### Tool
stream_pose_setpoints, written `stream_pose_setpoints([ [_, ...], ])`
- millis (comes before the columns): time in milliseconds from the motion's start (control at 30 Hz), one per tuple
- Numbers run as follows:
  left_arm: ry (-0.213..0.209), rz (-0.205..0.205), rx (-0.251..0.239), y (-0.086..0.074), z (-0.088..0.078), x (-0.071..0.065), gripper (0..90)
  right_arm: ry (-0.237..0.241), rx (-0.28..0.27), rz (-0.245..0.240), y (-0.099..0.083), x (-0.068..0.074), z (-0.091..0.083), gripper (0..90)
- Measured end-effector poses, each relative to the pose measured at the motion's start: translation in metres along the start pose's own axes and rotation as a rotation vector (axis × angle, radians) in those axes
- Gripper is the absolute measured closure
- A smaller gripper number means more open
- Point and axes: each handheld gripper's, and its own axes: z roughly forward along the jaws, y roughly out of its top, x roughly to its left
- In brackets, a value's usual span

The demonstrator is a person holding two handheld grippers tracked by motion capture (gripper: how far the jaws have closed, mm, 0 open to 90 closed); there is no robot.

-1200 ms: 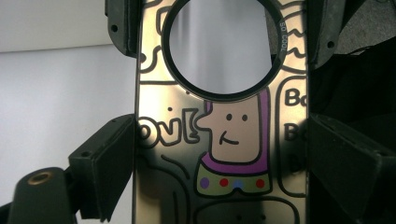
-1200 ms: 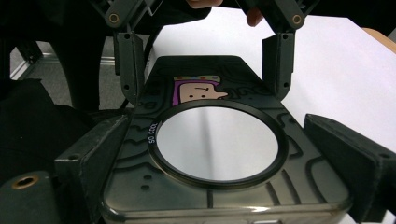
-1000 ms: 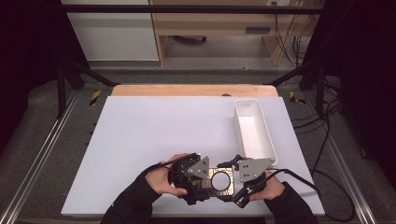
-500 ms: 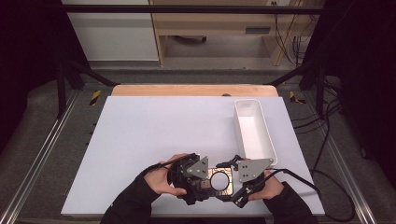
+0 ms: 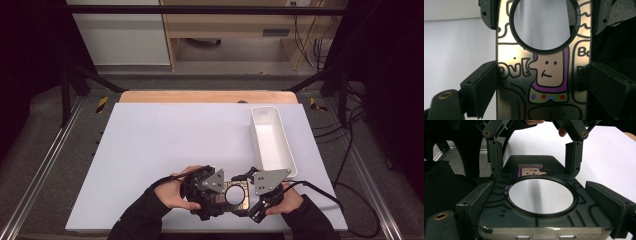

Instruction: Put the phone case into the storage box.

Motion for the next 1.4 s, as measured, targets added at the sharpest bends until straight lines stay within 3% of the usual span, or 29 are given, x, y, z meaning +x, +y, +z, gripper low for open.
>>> stream_pose_setpoints([
  [267, 0.021, -0.037, -0.006, -0.005, -0.004, 0.002, 8.4, -0.01, 0.008, 0.016, 0.001, -0.002, -0.003, 11.9],
  [667, 0.069, -0.134, -0.067, -0.025, -0.018, 0.009, 3.6, -0.038, 0.044, 0.04, 0.005, -0.007, -0.014, 11.8],
  [1000, 0.134, -0.198, -0.12, -0.042, -0.026, 0.009, 0.8, -0.045, 0.084, 0.046, 0.009, -0.011, -0.024, 11.8],
  [1400, 0.183, -0.233, -0.136, -0.054, -0.018, 0.01, 0.6, -0.044, 0.14, 0.04, 0.016, -0.016, -0.031, 11.9],
])
